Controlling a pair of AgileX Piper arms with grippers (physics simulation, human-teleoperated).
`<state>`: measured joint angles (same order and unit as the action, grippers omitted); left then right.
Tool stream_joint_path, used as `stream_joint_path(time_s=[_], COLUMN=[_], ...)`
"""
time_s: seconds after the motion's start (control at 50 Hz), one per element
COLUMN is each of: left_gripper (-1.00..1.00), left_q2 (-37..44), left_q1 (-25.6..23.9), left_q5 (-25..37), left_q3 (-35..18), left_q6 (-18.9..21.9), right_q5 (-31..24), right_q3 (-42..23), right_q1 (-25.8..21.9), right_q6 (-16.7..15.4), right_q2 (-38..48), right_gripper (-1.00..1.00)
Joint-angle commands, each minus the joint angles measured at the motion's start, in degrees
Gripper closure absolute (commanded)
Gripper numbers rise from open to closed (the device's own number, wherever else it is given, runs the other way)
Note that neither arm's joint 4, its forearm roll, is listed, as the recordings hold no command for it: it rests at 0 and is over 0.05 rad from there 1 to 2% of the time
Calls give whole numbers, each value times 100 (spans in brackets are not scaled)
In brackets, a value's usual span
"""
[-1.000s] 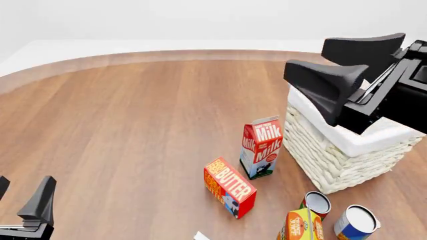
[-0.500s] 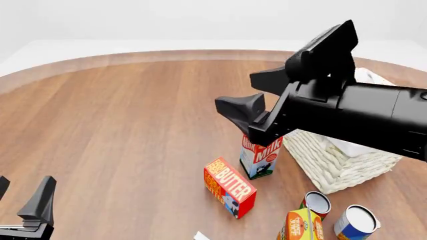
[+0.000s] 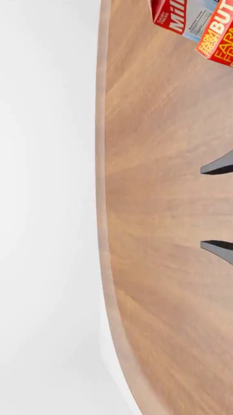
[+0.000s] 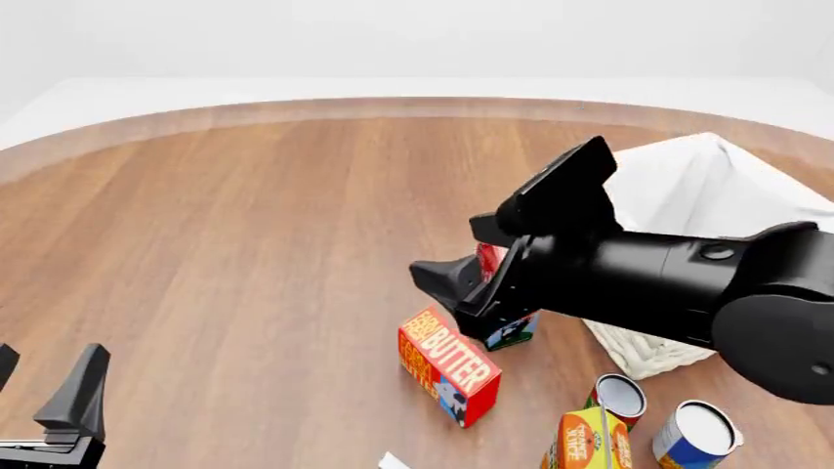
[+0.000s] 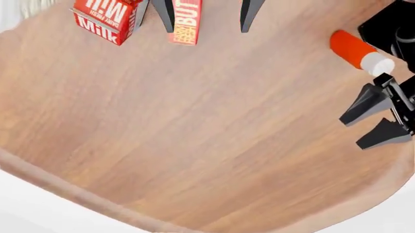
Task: Pick up the cream cheese box and the butter, and put them in the basket.
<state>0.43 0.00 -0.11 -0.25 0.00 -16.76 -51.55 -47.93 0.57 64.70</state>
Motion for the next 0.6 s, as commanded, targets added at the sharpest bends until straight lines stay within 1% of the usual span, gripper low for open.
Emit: stream_joint_path(time_s=[0.02,0.04,0.14,0.2,0.22,0.24,0.34,0.38,0.4,0.42,0.44,0.52,0.56,0.6], left_gripper=[-100,-100,-100,-100,-100,-100,-100,-100,-100,-100,-100,-100,-100,-100], left_q2=[1,1,0,-1,1,1,0,-1,-1,-1,0,1,-1,2], left_q1=[-2,-1,-1,1,0,-1,0,0,1,-1,0,-1,0,-1], left_q5=[0,0,0,0,0,0,0,0,0,0,0,0,0,0], left_q3=[0,0,0,0,0,0,0,0,0,0,0,0,0,0], left_q6=[1,1,0,-1,1,0,1,0,-1,-1,1,2,1,0], right_q5=[230,299,573,581,399,493,383,425,442,604,646,510,585,412], right_q3=[405,488,842,886,761,855,851,924,953,1109,1166,1156,1231,1148], right_q1=[58,83,80,127,139,144,126,149,143,149,147,199,230,290], right_q6=[33,-9,57,60,94,88,110,34,104,74,75,97,63,27], right_q2=[145,137,255,252,210,240,187,177,183,216,226,161,172,78], right_gripper=[-100,-100,-100,-100,-100,-100,-100,-100,-100,-100,-100,-100,-100,-100])
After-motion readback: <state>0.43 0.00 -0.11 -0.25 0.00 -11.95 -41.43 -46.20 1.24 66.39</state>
